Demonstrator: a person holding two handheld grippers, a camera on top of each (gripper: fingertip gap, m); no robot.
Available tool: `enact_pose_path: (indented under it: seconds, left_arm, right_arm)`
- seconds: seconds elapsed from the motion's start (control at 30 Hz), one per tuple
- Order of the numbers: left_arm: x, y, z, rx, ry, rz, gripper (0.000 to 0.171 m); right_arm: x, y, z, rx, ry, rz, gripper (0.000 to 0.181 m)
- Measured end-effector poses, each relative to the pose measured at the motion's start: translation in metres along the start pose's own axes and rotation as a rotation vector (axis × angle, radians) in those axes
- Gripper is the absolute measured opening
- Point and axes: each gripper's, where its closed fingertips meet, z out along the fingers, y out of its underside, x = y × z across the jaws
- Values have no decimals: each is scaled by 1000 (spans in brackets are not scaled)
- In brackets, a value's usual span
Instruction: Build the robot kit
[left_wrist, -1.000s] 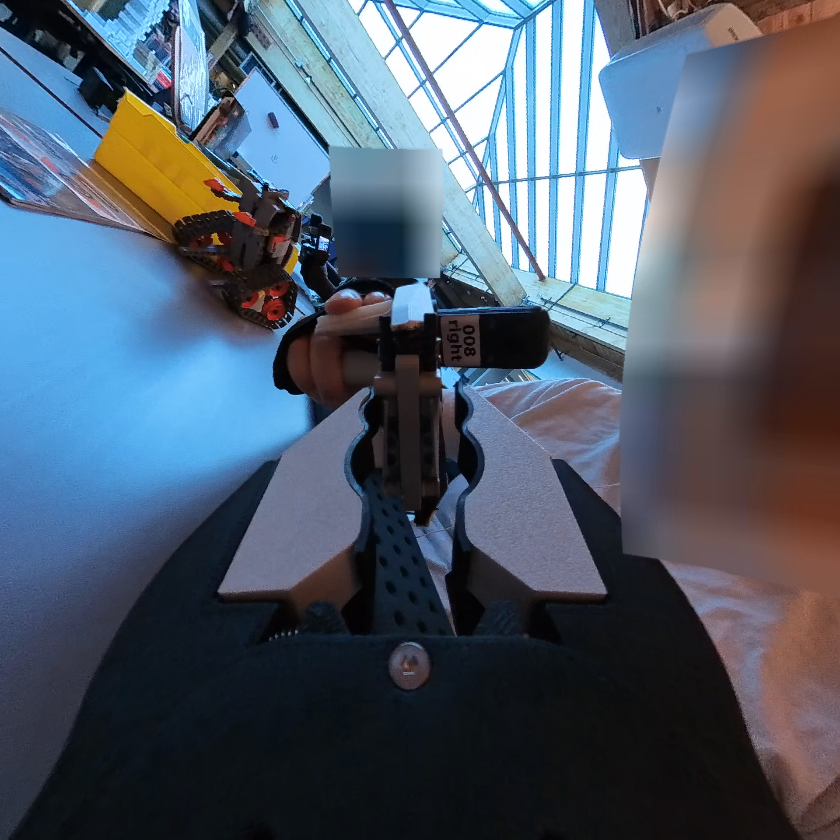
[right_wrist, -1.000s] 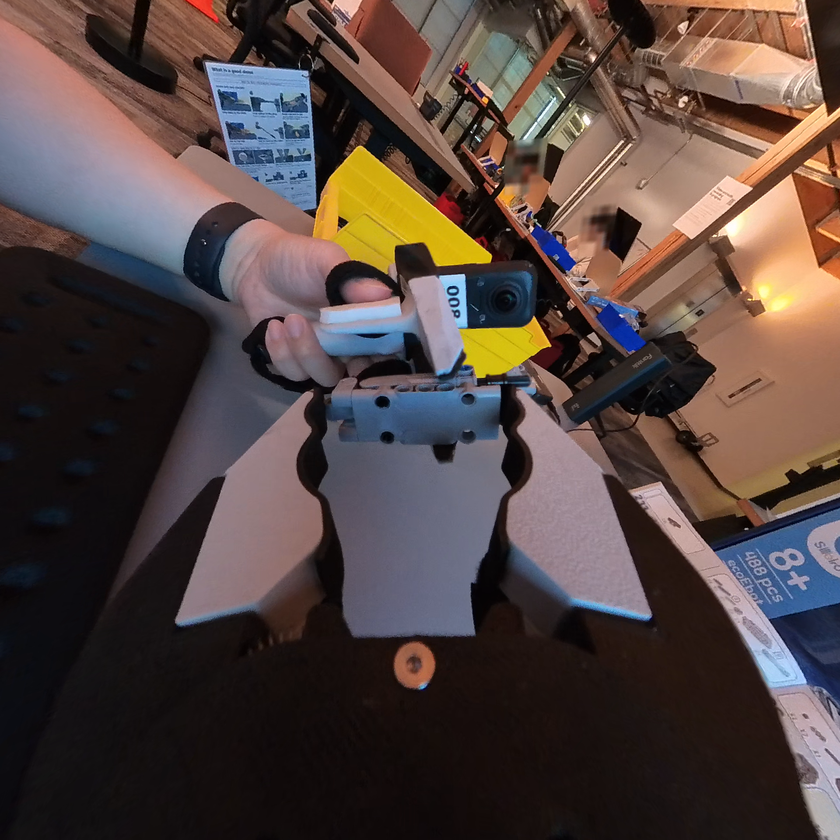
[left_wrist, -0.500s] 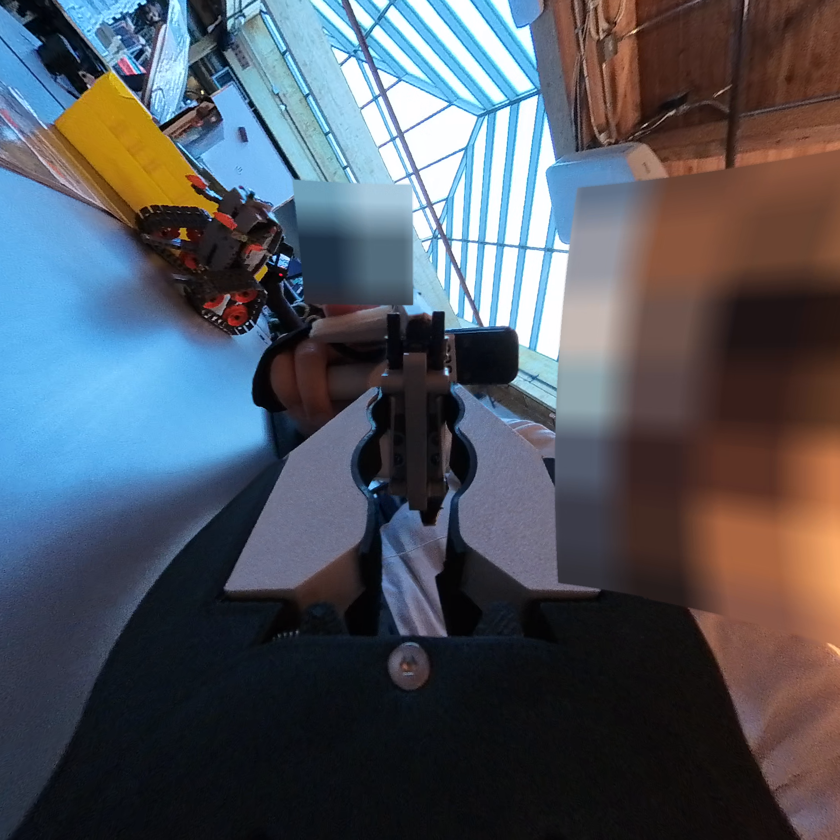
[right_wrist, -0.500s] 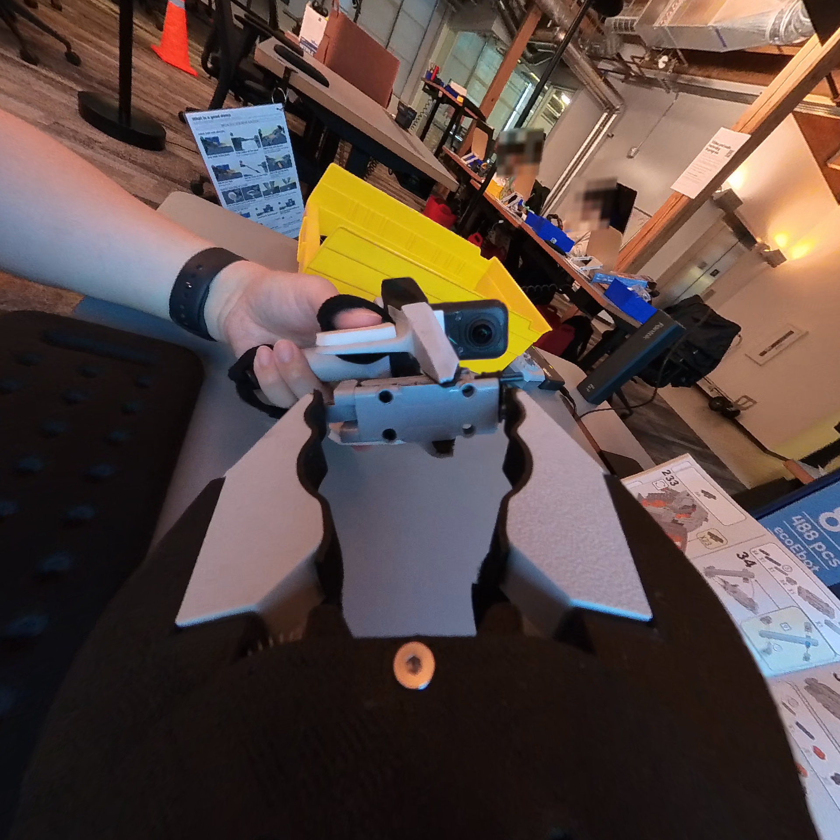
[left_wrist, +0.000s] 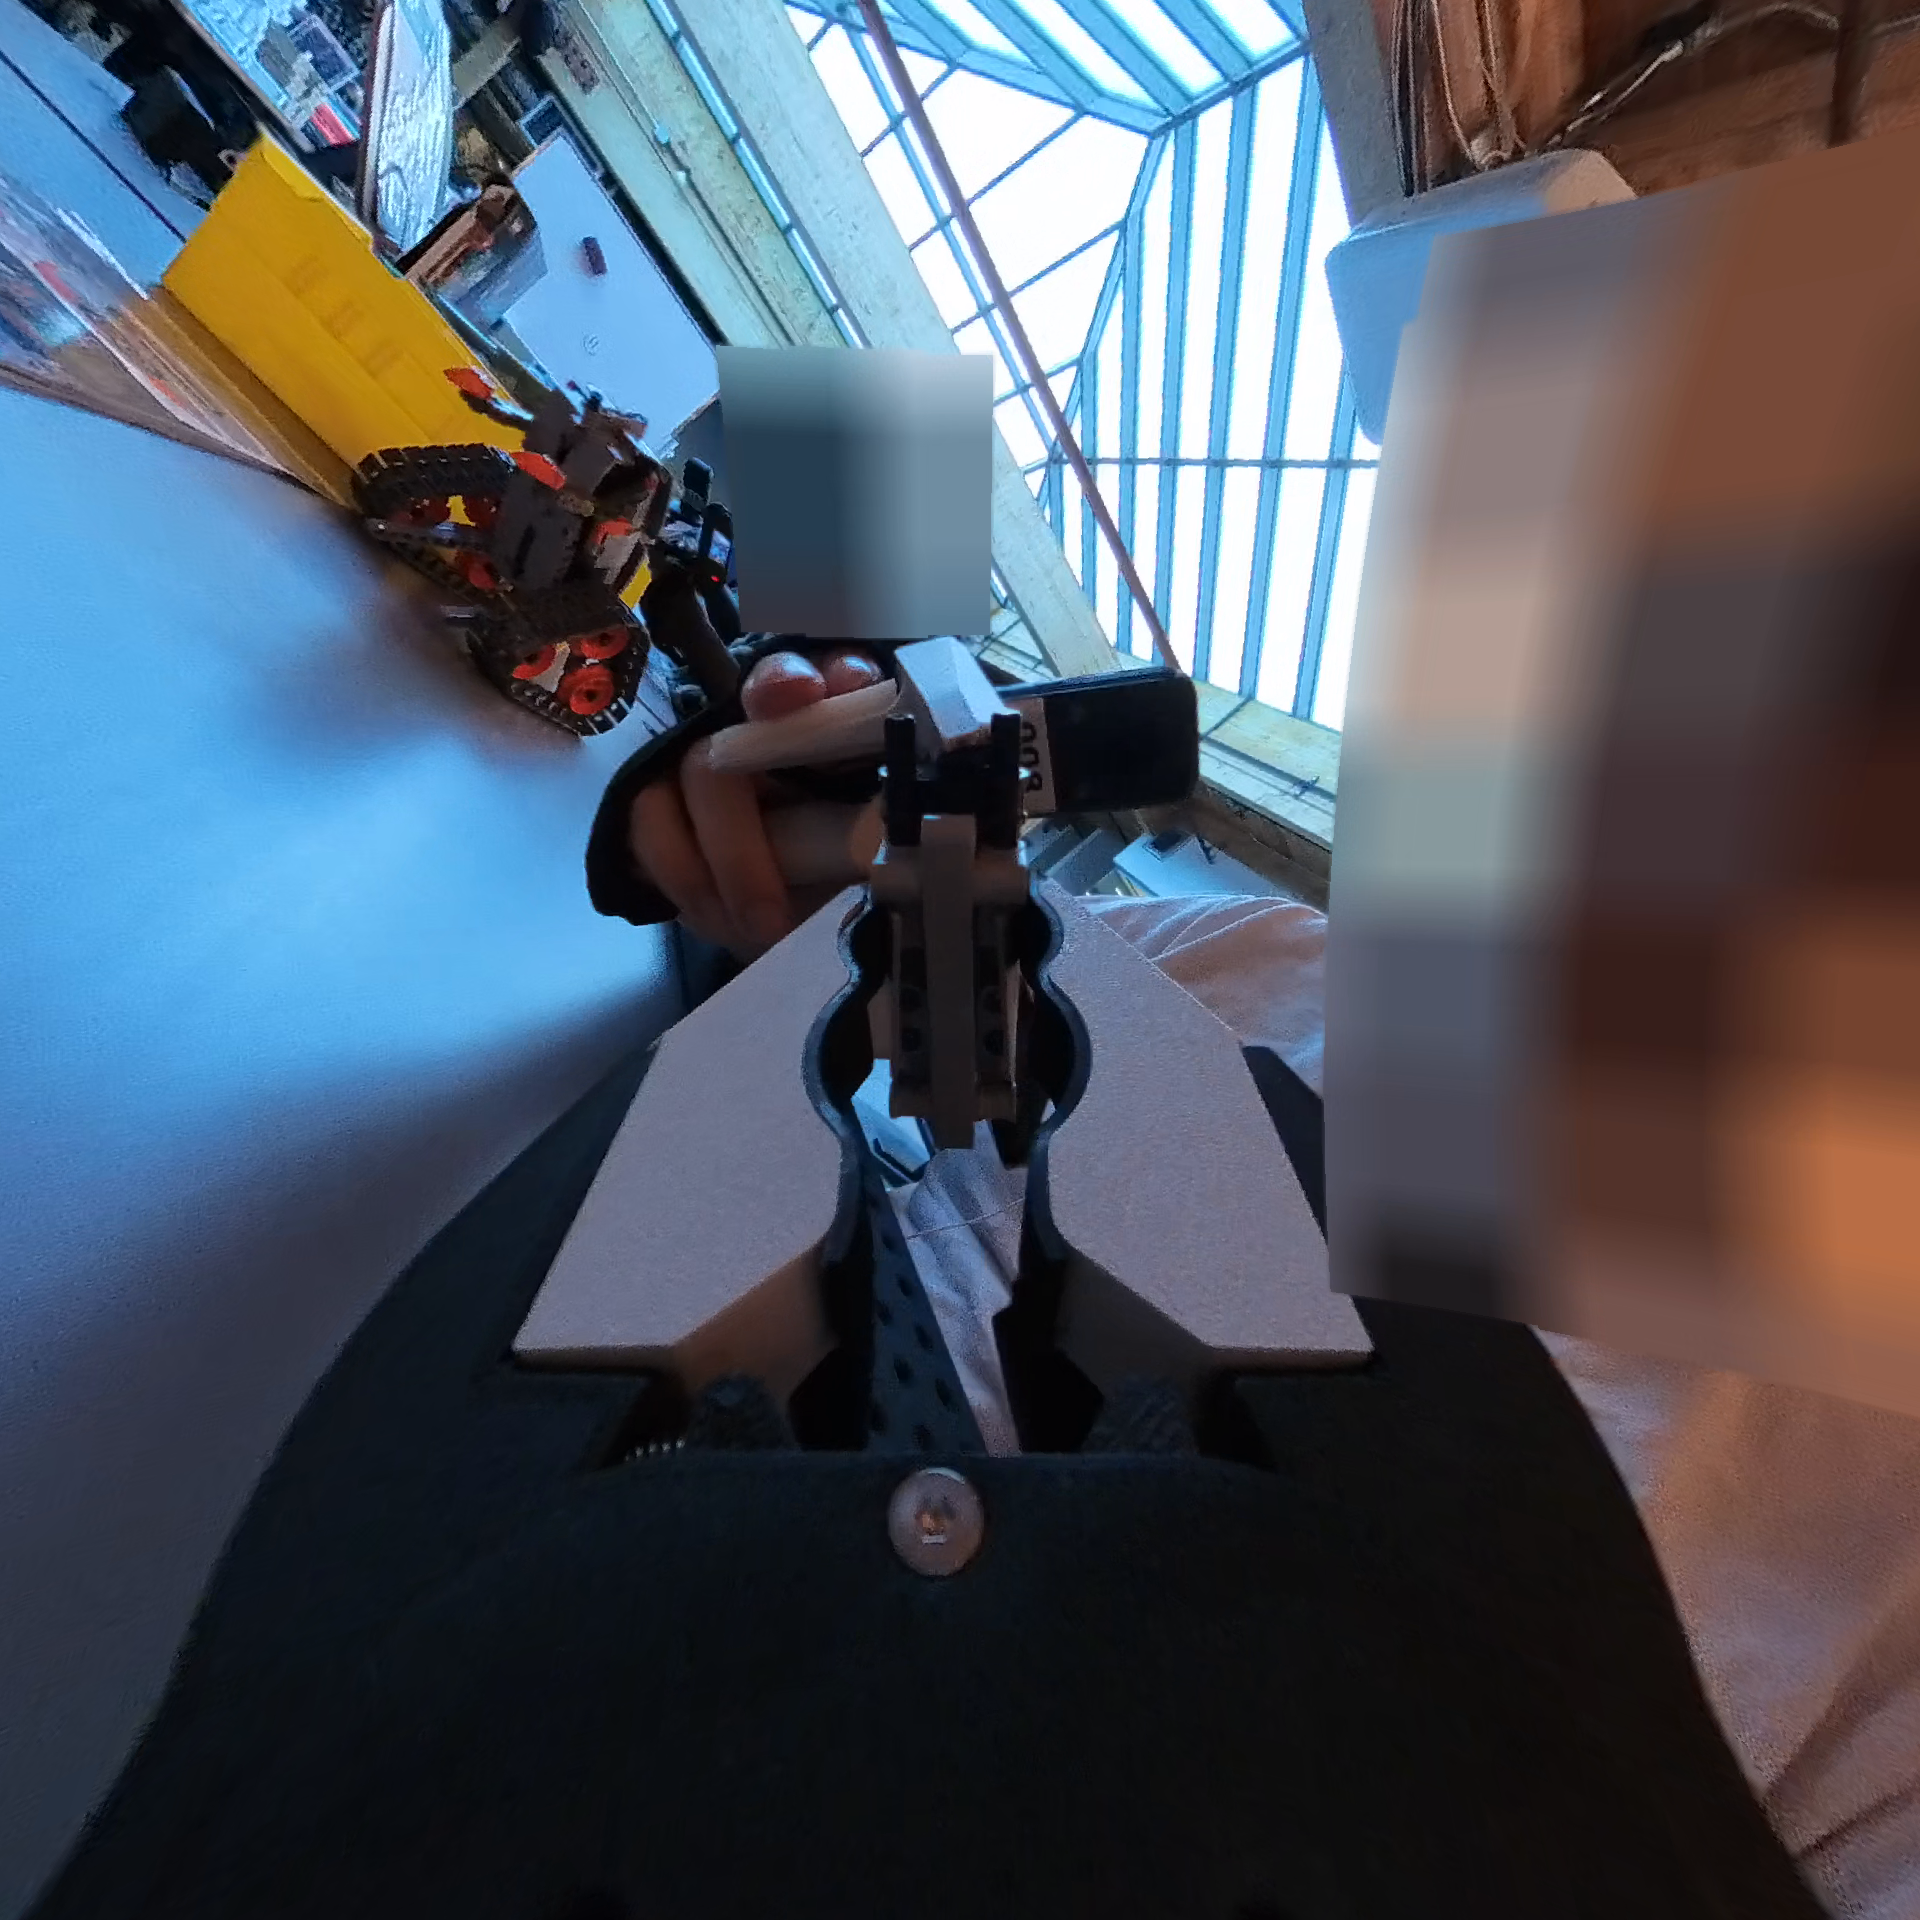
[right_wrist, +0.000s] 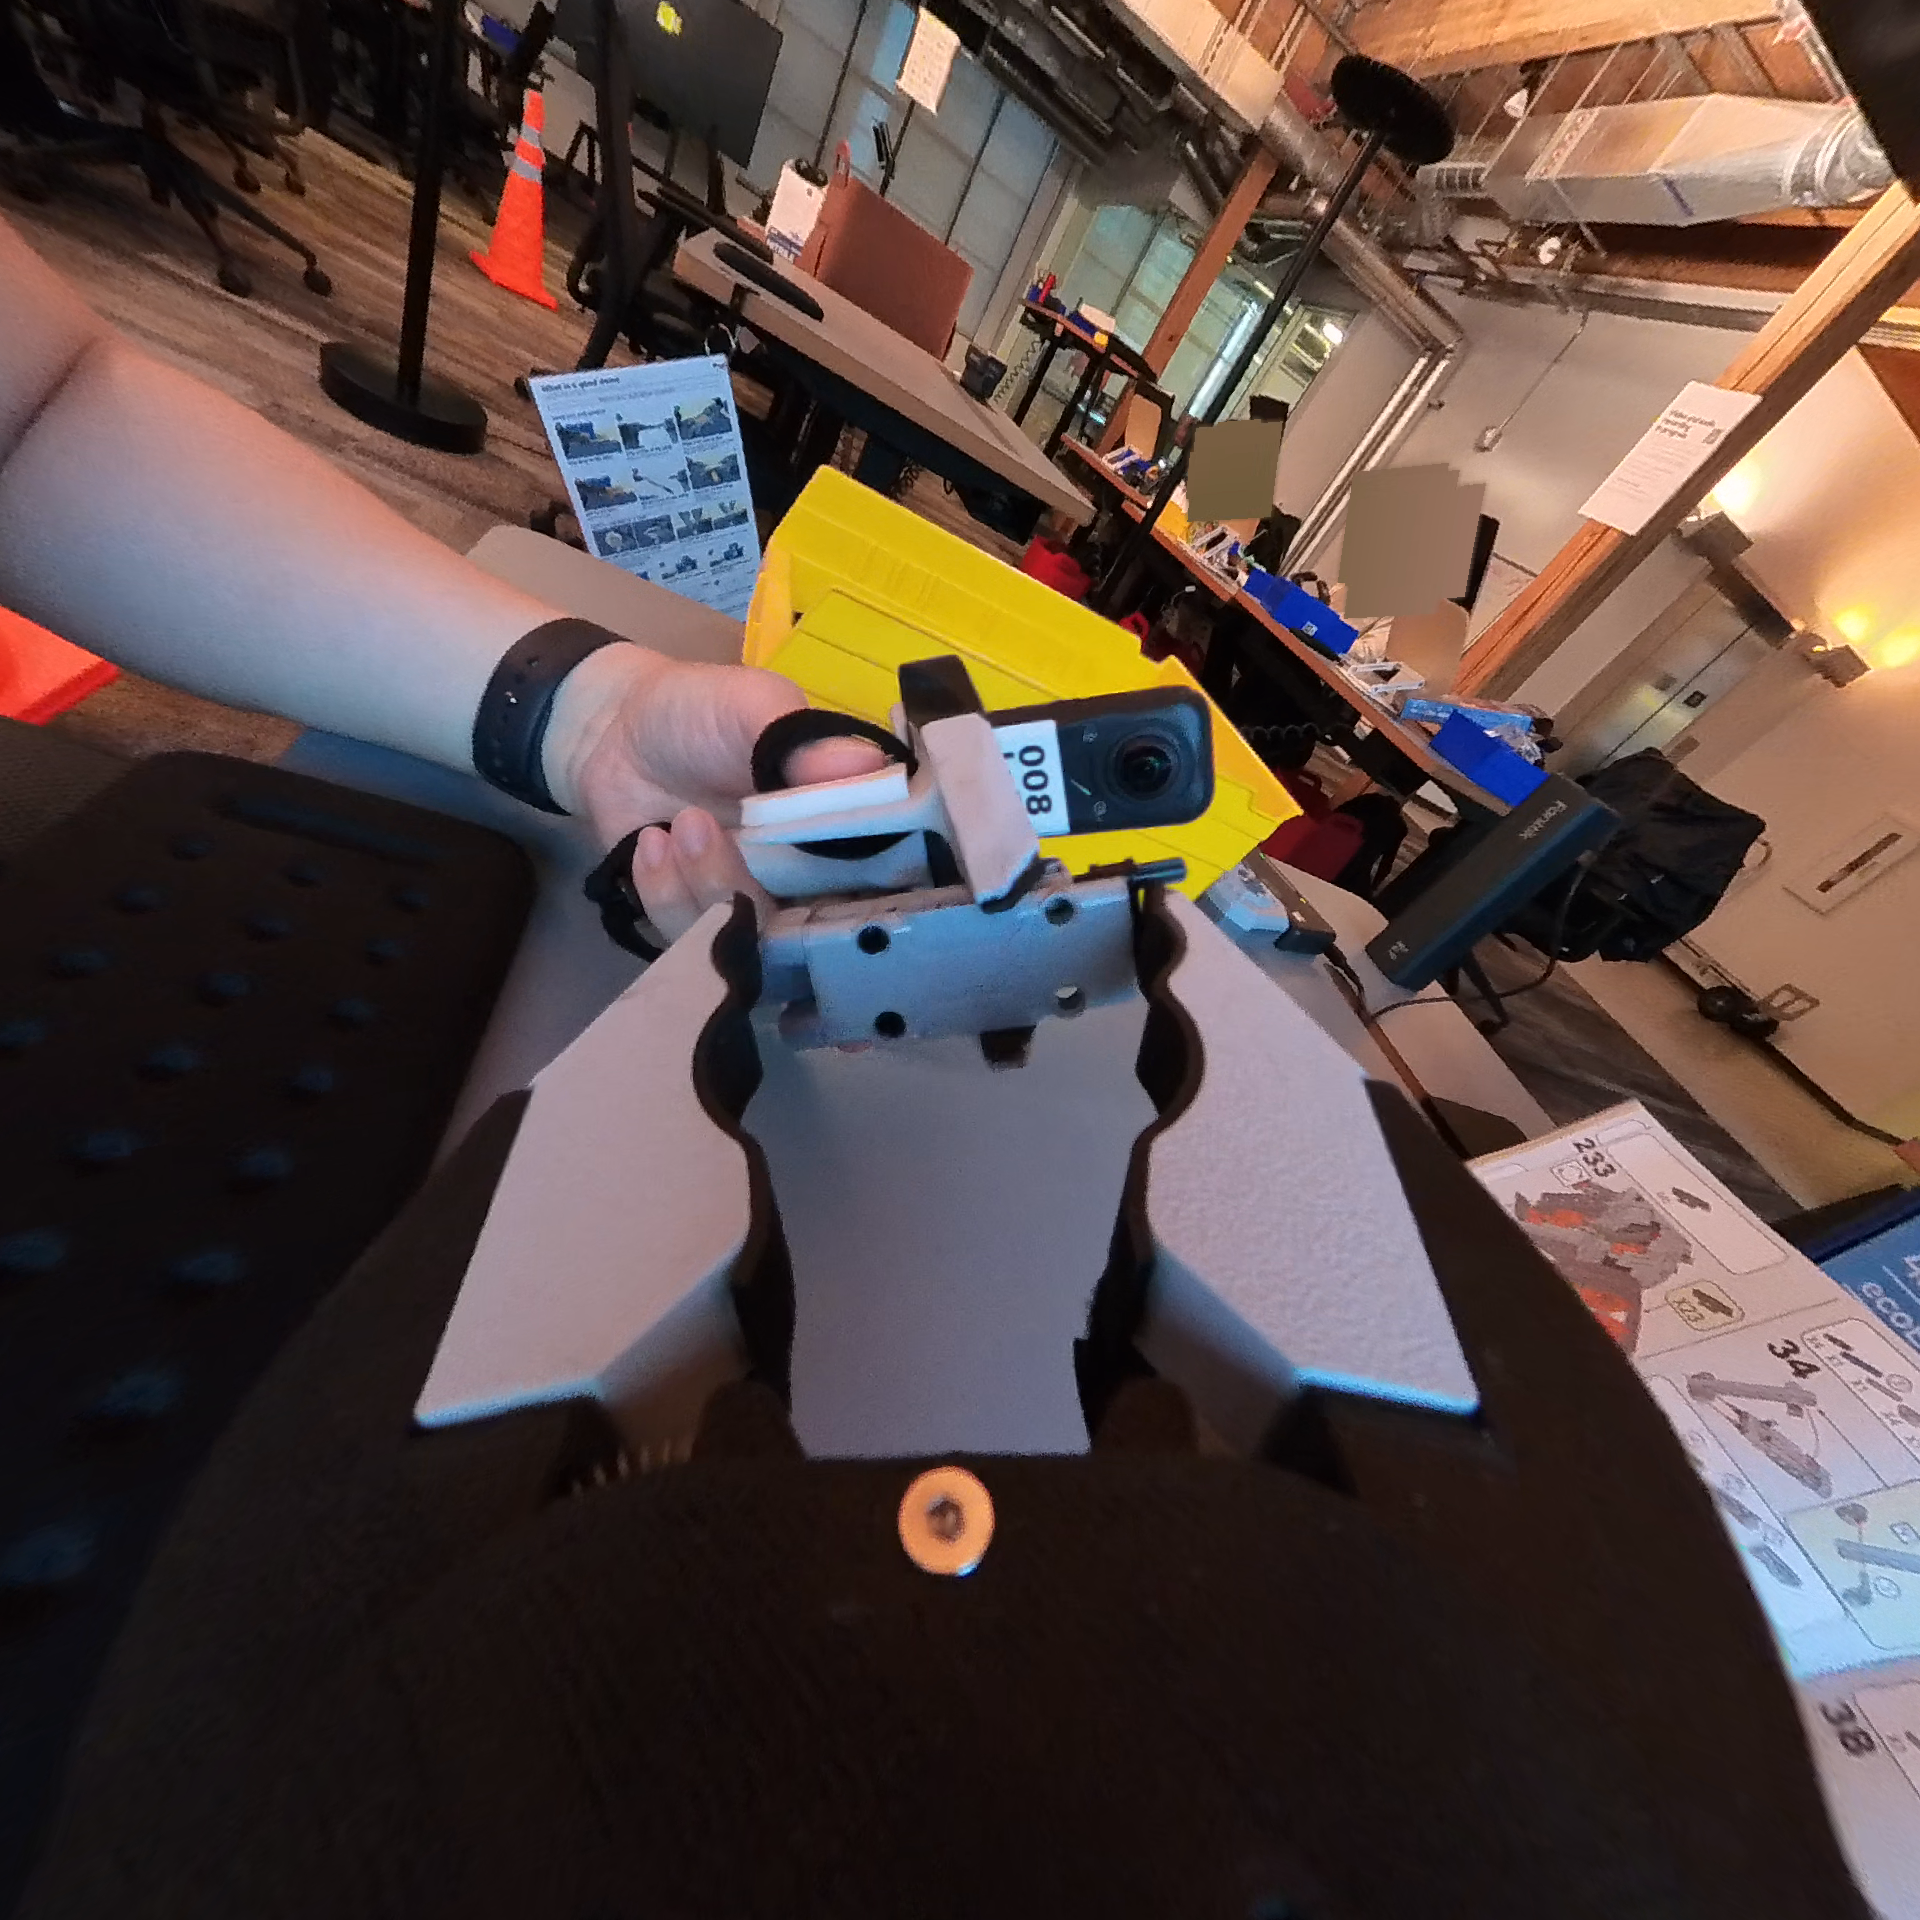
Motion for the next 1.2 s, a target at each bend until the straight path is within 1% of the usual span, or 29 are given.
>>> enact_pose_path:
  seconds: [0.03,0.17,0.37,0.47,0.67,1.2]
  left_arm:
    - [1,1,1,-9,-2,13,23]
    - [3,4,3,-20,0,11,23]
    - [-1,5,3,-26,-32,21,23]
    - [1,6,4,-26,-20,23,22]
    - [0,7,5,-26,-14,-7,22]
    - [-1,10,6,-52,-24,-12,22]
  right_arm:
    - [-1,-2,-1,8,-14,-3,73]
    - [-3,-3,-3,1,-37,0,73]
    - [-3,2,-3,-33,-20,-44,72]
    - [-4,-1,-4,-13,-19,-33,72]
    - [-5,2,-5,-45,-36,-44,72]
    - [-9,4,-6,-85,-37,-76,72]
